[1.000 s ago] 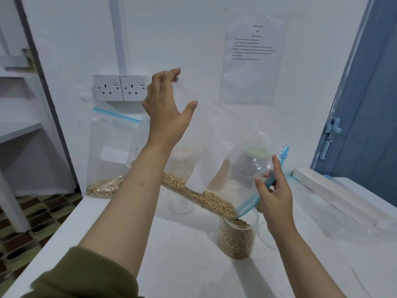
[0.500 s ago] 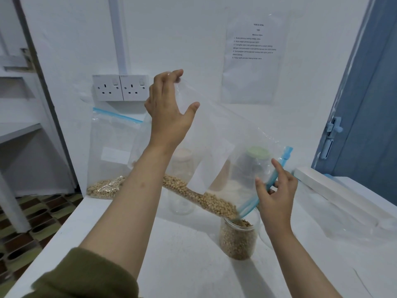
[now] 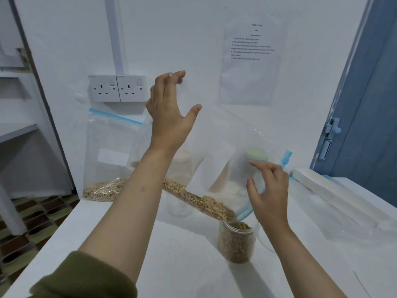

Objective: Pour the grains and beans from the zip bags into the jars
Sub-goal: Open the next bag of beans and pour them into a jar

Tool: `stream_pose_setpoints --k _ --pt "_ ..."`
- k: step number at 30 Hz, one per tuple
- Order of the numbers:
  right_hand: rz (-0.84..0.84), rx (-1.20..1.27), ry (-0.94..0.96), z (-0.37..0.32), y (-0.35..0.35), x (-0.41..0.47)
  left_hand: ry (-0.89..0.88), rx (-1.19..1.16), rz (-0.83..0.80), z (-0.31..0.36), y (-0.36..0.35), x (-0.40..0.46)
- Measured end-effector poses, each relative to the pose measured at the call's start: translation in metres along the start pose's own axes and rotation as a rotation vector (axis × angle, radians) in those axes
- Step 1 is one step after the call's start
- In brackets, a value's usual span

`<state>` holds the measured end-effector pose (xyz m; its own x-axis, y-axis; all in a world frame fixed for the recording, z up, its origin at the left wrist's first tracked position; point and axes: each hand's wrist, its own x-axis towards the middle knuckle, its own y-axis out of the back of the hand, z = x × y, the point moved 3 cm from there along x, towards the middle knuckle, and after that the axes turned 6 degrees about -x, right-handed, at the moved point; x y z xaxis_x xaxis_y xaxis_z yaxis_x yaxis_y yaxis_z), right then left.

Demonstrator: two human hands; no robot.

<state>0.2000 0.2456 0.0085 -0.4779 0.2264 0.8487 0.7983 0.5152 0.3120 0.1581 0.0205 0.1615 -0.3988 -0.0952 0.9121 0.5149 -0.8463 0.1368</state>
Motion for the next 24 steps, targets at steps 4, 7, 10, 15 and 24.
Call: stream_pose_setpoints --k 4,7,10,15,24 --pt "-0.059 -0.031 0.122 -0.018 0.0 0.026 0.001 0.001 -0.001 -0.001 -0.001 0.0" --pt "-0.102 -0.077 0.205 -0.029 -0.001 0.047 0.0 0.007 0.0 -0.002 -0.001 0.0" --pt "-0.178 -0.147 0.261 -0.035 -0.004 0.065 -0.005 0.015 -0.002 -0.001 -0.002 0.0" --pt "-0.257 -0.158 0.244 -0.039 -0.005 0.075 -0.011 0.015 -0.006 0.001 -0.002 0.001" --pt "-0.18 -0.22 0.311 -0.032 -0.002 0.078 -0.016 0.028 -0.018 0.003 -0.004 0.002"
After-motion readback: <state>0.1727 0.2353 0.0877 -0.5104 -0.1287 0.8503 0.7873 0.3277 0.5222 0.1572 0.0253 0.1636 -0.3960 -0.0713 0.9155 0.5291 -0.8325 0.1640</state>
